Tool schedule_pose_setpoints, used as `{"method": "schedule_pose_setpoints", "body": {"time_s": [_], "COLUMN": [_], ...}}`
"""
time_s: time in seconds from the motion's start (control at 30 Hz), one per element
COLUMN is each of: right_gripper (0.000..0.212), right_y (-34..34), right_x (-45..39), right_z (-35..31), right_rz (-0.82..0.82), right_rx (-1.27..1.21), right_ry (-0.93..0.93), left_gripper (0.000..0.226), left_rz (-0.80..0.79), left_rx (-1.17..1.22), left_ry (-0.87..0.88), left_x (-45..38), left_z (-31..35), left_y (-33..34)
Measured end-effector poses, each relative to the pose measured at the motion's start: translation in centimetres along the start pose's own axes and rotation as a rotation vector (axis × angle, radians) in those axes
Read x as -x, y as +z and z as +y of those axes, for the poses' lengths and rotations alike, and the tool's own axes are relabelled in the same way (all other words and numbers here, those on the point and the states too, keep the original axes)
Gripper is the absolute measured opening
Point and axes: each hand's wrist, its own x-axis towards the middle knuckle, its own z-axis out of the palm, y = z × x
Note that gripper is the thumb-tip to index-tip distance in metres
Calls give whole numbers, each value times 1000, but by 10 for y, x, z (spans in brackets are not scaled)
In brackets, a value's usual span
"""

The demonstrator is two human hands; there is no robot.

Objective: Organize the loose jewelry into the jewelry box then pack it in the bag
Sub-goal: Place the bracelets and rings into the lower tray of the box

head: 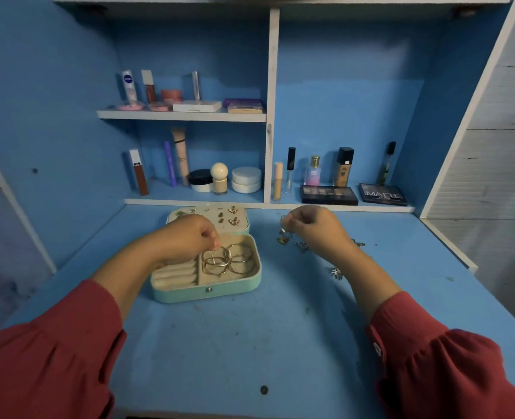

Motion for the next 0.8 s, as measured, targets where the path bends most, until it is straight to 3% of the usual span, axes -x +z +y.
{"method": "schedule_pose_setpoints", "body": {"time_s": [0.17,0.43,0.8], "right_gripper": [10,8,11], "right_y": [26,38,41], "right_x": [6,17,24], "right_z": [-17,-29,-34], "right_rz": [32,-184,-282], "right_rx": [220,345,438], "right_ry": [-173,-259,-285], "left_gripper": [20,24,17], "left_rz": [-93,-97,-2], "left_rx": [-109,-193,0], "left_ry": [18,43,60], "left_x": [3,5,4], "left_z": [-7,-14,-14], "left_y": [2,7,4]}}
